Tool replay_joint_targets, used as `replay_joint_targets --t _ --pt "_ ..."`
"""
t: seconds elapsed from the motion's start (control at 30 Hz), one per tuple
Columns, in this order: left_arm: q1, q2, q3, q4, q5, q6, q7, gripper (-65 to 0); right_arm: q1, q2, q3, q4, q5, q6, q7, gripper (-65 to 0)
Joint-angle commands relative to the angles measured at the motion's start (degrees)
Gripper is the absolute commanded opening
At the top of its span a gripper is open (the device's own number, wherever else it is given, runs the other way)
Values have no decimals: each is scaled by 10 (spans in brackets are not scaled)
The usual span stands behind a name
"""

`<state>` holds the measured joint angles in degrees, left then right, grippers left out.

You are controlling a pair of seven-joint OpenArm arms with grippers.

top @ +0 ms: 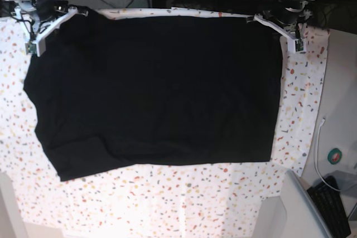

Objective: Layout the t-shirt on the table in an organized manner, then fold the t-shirt properly
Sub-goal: 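Regrasp the black shirt's edge corners with both grippers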

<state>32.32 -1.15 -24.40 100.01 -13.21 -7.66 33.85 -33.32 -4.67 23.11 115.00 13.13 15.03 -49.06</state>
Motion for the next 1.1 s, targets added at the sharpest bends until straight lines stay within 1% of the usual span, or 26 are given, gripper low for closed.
replay_joint_targets --t 0.0,0.03,0.13,0.2,0.23,0.33,0.47,0.5,0.6,0.67,0.7,0.77,0.9,1.0,1.07 --pt "-8 -6 -4 10 2 1 -10 -650 13 3 -2 9 4 1 16 -650" --pt "-13 -6 -4 9 2 1 -9 -650 27 3 -3 8 2 1 13 -650" --pt "-36 -5 -4 7 -2 1 21 -650 70 8 -2 5 -1 0 11 -650" --pt "-53 -4 -4 6 -3 1 35 -650 102 8 1 -4 -1 -14 -9 -650" --pt "-62 -4 -4 6 -3 1 40 -650 119 15 1 -12 -1 -22 -23 -650" --pt "-95 12 -4 5 -3 1 58 -650 182 37 -2 -57 0 -38 -48 -650" --pt "-140 15 -11 -23 -3 1 90 -650 263 41 -1 -132 -1 -42 -51 -650" --pt "-148 18 -23 -31 -4 1 93 -650 279 43 -1 -150 -1 -42 -51 -650" --pt "-175 42 -71 -58 -3 1 93 -650 320 63 -3 -206 -1 -42 -51 -650" --pt "-188 45 -91 -74 -3 1 93 -650 342 68 -3 -235 -1 -42 -48 -650" --pt "-193 44 -96 -82 -3 1 91 -650 351 69 -3 -246 -1 -42 -47 -650" --pt "-197 44 -97 -89 -3 1 90 -650 369 84 -3 -263 -1 -42 -47 -650" --pt "-208 44 -93 -90 2 1 90 -650 404 103 0 -310 -1 -42 -46 -650" --pt "-222 44 -93 -89 2 1 92 -650 421 107 1 -339 -1 -43 -44 -650" --pt "-229 44 -92 -90 3 1 92 -650 424 109 1 -349 -1 -44 -29 -650"
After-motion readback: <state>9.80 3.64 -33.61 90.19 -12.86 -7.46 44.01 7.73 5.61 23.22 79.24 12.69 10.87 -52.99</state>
